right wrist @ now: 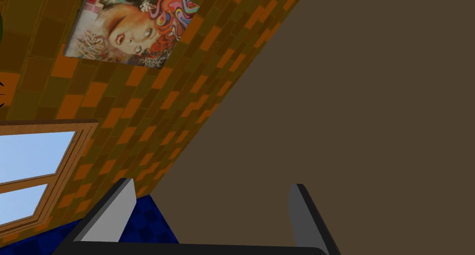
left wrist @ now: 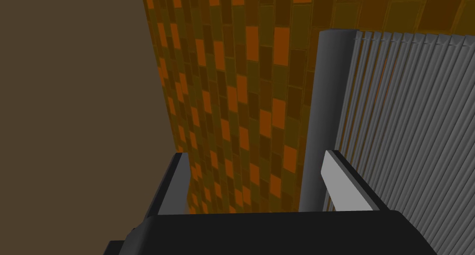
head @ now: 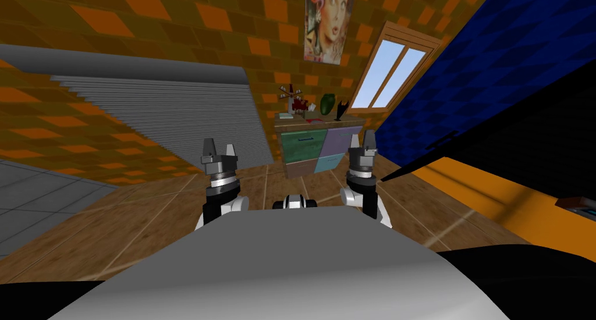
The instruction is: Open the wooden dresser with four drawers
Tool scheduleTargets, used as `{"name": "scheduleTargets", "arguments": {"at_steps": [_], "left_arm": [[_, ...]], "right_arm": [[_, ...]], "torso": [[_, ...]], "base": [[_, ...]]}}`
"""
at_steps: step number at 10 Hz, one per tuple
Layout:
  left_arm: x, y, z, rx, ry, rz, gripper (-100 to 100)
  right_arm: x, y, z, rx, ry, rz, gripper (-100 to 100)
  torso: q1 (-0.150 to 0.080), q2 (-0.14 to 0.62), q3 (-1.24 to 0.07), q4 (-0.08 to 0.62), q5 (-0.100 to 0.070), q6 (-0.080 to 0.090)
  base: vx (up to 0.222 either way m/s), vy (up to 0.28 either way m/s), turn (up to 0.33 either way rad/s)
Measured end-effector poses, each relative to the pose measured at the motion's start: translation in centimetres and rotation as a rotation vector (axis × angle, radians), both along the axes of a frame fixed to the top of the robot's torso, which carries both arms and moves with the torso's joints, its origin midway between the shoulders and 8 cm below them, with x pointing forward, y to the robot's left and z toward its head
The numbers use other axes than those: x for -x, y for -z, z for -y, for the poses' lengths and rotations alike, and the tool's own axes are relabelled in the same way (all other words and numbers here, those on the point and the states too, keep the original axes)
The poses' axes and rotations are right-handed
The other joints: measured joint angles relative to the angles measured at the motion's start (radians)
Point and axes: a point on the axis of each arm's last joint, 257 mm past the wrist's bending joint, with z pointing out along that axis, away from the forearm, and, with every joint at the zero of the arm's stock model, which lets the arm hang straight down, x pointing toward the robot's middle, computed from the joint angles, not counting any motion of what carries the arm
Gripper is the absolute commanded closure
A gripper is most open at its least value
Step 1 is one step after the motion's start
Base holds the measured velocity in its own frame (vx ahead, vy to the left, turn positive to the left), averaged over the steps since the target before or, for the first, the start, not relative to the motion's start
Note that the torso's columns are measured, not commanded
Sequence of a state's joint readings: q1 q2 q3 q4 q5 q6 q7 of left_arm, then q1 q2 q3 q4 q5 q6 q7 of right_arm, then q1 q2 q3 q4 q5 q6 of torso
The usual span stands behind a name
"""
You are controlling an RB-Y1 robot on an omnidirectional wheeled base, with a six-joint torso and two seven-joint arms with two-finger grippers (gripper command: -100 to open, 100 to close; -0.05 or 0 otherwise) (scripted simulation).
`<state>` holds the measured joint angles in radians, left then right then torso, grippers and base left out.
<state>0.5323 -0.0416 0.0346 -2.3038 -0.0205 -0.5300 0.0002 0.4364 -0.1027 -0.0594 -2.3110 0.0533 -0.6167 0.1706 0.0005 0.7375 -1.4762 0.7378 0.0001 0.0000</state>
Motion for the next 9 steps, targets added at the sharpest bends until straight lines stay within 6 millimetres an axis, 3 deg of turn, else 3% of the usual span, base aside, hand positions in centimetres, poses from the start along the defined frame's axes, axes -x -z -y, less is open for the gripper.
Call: {"name": "scheduleTargets", "arguments": {"at_steps": [9], "left_arm": [[0.0,0.0,0.0,0.0,0.0,0.0,0]], "right_arm": [[-1.4,0.8,-1.5,0.232,0.166,0.012,-100]], "torso": [[0.0,0.0,0.0,0.0,0.0,0.0]], "base": [[0.019,0.018,0.005]]}}
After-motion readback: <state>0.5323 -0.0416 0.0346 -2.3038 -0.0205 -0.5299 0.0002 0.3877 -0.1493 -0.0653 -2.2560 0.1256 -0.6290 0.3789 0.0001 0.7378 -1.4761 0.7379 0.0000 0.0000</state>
